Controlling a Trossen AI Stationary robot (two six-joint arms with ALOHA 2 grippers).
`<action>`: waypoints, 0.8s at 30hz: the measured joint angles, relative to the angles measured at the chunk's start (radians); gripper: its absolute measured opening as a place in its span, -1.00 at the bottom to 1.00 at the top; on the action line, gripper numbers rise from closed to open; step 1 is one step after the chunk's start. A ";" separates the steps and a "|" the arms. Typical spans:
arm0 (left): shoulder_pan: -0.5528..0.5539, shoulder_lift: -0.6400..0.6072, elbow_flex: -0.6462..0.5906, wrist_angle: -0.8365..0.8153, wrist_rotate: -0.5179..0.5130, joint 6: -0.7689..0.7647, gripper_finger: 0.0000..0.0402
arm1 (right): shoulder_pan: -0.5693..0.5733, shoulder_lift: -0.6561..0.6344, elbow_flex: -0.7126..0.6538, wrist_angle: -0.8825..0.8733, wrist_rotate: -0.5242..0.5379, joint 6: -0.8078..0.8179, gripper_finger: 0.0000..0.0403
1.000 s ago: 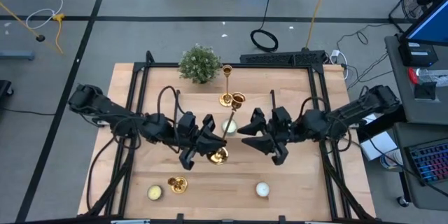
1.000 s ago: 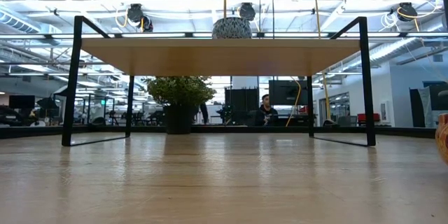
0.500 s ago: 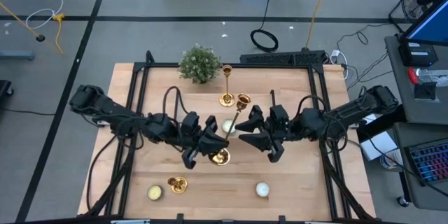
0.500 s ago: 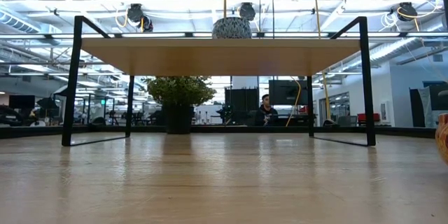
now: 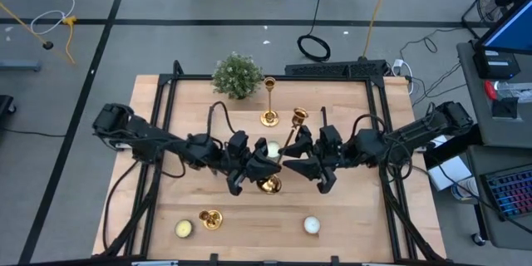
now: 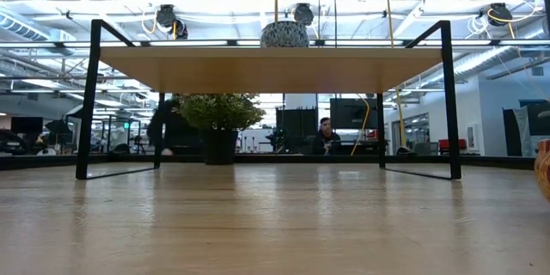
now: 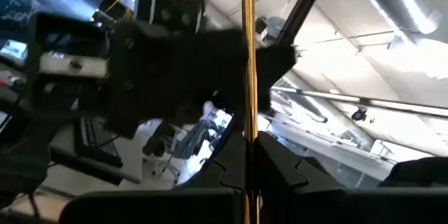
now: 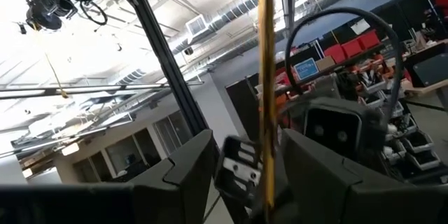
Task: Stock candles and holders on shelf
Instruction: Align the right gold candle holder with the other gold candle holder on the shelf
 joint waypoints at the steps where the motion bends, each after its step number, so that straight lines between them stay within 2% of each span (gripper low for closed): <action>1: 0.000 -0.001 0.001 0.004 0.000 0.001 -0.92 | 0.000 0.000 0.000 -0.003 0.000 0.000 -0.16; 10: -0.001 -0.002 0.001 -0.012 -0.001 -0.004 -0.92 | 0.000 0.000 0.000 -0.020 0.025 0.000 -0.19; 24: 0.012 -0.002 0.001 -0.013 0.000 -0.014 -0.92 | 0.000 0.000 0.000 -0.021 0.022 0.000 -0.57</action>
